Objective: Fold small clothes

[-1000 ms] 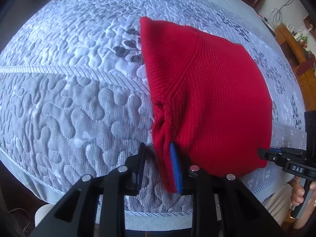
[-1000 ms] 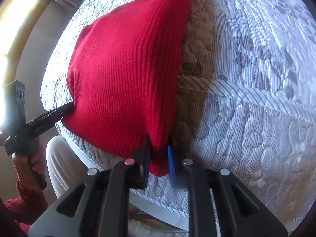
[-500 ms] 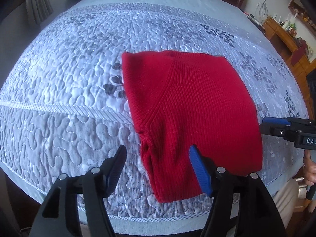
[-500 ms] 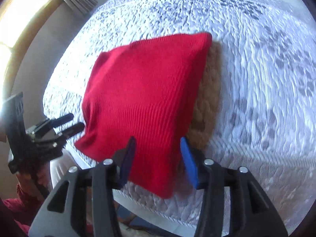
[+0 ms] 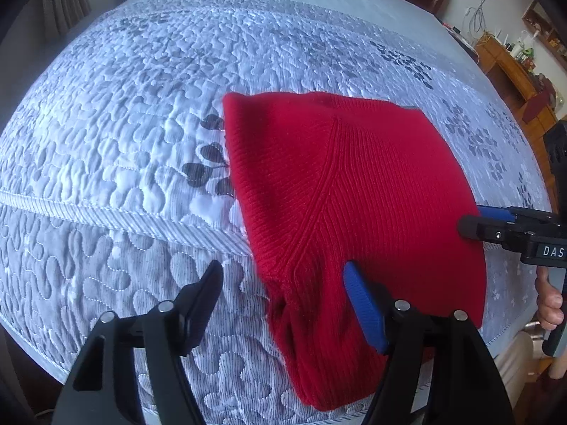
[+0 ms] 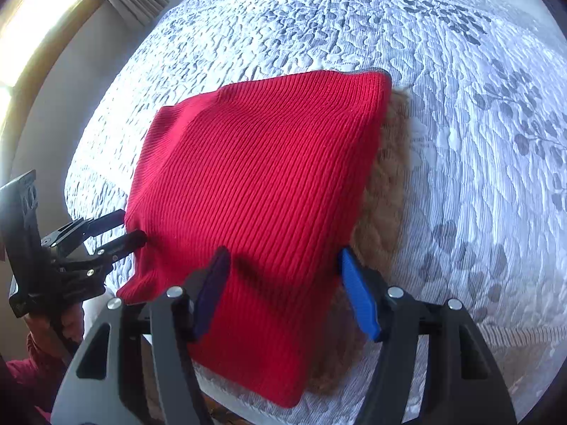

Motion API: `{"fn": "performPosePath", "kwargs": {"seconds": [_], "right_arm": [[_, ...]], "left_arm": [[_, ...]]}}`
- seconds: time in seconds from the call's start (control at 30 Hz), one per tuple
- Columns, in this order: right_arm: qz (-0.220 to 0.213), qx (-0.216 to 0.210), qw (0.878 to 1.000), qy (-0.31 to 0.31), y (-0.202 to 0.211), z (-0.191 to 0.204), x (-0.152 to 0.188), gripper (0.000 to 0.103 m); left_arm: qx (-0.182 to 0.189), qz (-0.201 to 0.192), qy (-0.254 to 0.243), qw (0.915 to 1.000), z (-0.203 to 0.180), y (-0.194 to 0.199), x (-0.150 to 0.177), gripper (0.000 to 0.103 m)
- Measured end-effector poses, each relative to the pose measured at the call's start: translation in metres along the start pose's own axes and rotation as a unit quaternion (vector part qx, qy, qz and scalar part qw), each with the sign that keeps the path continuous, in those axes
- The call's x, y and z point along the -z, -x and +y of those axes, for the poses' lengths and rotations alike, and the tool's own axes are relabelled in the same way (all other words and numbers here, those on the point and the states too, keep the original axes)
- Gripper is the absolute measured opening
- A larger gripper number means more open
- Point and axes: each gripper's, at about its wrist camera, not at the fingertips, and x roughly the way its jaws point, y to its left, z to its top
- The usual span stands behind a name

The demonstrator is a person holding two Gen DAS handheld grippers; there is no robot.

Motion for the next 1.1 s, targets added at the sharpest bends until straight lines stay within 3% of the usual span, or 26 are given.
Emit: {"fn": "performPosePath", "kwargs": {"seconds": [0.2,0.43,0.53,0.7,0.8,0.9,1.0,1.1], "right_arm": [[0.008,-0.006,1.000,-0.006,-0.011,-0.005,-0.006,0.066],[0.018,-0.017,1.000,-0.006,-0.017,-0.008,-0.008,0.069],[0.020,-0.023,1.000,-0.008,-0.019,-0.010,-0.009,0.069],[0.021,-0.023,0.999,-0.005,-0.022,-0.010,-0.010,0.069],[0.022,-0.026,0.999,-0.002,-0.021,-0.010,-0.011,0.068],[0.022,-0.029,0.999,-0.001,-0.022,-0.011,-0.011,0.068],[0.022,-0.032,0.999,0.000,-0.021,-0.012,-0.010,0.068],[0.021,-0.035,0.999,0.000,-0.021,-0.011,-0.009,0.068]], "left_arm": [[0.018,0.009,0.004,0.9998,0.010,-0.014,-0.010,0.078],[0.126,0.034,0.044,0.9904,0.045,-0.028,-0.024,0.082],[0.154,0.041,0.046,0.9861,0.052,-0.031,-0.025,0.084],[0.147,0.037,0.029,0.9880,0.043,-0.030,-0.022,0.086],[0.214,0.051,0.037,0.9747,0.035,-0.032,-0.023,0.078],[0.201,0.062,0.041,0.9767,0.033,-0.043,-0.024,0.074],[0.220,0.058,0.056,0.9722,0.037,-0.042,-0.024,0.074],[0.245,0.057,0.063,0.9659,0.041,-0.045,-0.027,0.058]]}}
